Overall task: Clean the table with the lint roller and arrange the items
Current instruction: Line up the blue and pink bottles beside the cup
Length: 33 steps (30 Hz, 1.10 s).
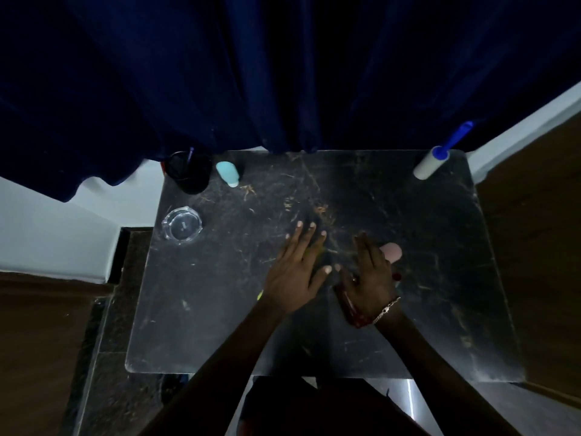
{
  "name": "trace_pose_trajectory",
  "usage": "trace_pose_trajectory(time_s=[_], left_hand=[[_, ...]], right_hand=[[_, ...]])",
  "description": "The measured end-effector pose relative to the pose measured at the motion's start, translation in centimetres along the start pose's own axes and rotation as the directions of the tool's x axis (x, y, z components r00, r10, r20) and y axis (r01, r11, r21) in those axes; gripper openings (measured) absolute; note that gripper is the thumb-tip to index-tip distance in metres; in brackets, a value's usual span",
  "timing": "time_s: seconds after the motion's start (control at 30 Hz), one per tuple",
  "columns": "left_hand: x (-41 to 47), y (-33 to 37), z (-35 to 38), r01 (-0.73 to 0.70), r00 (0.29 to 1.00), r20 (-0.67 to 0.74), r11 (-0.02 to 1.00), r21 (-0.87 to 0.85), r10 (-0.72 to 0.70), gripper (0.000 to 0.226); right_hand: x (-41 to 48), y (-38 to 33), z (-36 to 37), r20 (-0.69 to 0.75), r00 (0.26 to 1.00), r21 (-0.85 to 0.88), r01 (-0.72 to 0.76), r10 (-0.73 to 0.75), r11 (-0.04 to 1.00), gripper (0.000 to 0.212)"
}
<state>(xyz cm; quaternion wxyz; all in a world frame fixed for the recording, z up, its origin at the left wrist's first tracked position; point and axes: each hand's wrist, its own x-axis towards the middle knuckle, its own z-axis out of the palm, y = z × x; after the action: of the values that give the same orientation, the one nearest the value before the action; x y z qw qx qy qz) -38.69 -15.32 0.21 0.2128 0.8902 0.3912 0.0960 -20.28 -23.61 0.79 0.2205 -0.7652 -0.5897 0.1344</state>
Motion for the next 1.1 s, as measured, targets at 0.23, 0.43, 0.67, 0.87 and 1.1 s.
trace_pose_trajectory(time_s=[0.23, 0.43, 0.67, 0.87, 1.1], left_hand=[[6.9, 6.9, 4.4, 0.086, 0.991, 0.109, 0.992, -0.097, -0.075, 0.058], [10.7, 9.9, 7.0, 0.158, 0.915, 0.387, 0.983, -0.089, -0.112, 0.059], [10.9, 10.2, 8.0, 0.206, 0.915, 0.376, 0.971, -0.121, -0.147, 0.053], [10.2, 8.8, 6.6, 0.335, 0.925, 0.273, 0.903, -0.267, -0.262, 0.049], [9.4, 4.4, 3.1, 0.416, 0.909, 0.171, 0.791, -0.449, -0.381, 0.046]], right_hand=[[1.5, 6.5, -3.0, 0.012, 0.905, 0.224, -0.417, 0.426, 0.881, 0.055], [3.5, 10.8, -2.7, 0.182, 0.783, 0.027, -0.608, 0.594, 0.793, 0.042], [4.8, 12.1, -1.0, 0.239, 0.774, 0.138, -0.625, 0.587, 0.768, 0.038], [5.7, 10.2, -1.5, 0.225, 0.803, 0.444, -0.588, 0.551, 0.676, 0.026], [8.2, 4.4, -1.0, 0.417, 0.786, 0.697, -0.599, 0.457, 0.394, 0.015]])
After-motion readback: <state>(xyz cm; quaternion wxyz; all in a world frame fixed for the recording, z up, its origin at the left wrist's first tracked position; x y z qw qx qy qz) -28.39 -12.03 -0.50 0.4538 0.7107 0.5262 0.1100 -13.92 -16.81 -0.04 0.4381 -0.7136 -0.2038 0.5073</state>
